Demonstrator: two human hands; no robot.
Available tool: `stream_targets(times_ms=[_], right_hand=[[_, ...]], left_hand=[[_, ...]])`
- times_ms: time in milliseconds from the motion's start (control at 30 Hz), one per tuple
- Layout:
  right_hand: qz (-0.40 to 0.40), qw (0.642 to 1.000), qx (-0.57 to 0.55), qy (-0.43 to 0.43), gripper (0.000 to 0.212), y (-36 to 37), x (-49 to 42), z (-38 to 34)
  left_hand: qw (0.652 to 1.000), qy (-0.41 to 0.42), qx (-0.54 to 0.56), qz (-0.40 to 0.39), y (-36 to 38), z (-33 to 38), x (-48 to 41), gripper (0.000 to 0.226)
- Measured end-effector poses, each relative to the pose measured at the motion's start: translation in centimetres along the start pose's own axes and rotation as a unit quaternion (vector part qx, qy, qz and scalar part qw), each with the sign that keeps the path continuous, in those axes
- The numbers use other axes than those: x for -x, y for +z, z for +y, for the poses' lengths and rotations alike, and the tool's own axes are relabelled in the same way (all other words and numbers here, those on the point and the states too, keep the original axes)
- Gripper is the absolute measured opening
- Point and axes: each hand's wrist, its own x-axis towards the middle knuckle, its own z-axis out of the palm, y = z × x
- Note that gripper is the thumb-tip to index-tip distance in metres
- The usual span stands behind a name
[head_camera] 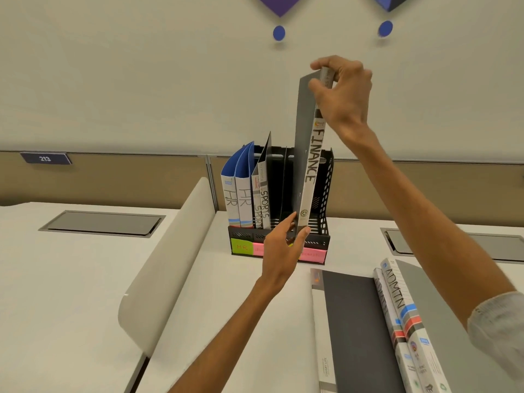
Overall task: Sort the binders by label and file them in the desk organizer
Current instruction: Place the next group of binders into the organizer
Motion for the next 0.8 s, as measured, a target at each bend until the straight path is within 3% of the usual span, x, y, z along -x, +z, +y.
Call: stream_targets(times_ms=[233,467,667,800], right_hand=[[-0.027,0.999,0.001,0.039,0.025,4.0,3.0,4.8],[-0.06,0.996,0.048,0.037,0.022,7.3,2.4,9.2],[-0.085,0.995,0.043,0.043,0.024,8.6,1.3,11.2],[-0.104,0.993,0.039,0.029,0.029,9.4,0.9,11.9]], left_hand=[[0.995,-0.075,-0.023,-0.057,0.5,-4.9,-1.7,0.049],[0.97,-0.093,-0.178,-0.14,0.1,-9.5,-2.9,0.041],[0.965,-0.164,-0.093,-0.184,0.3,-11.2,-3.7,0.06],[0.969,-0.136,-0.11,-0.174,0.4,-12.4,-3.4,0.061]])
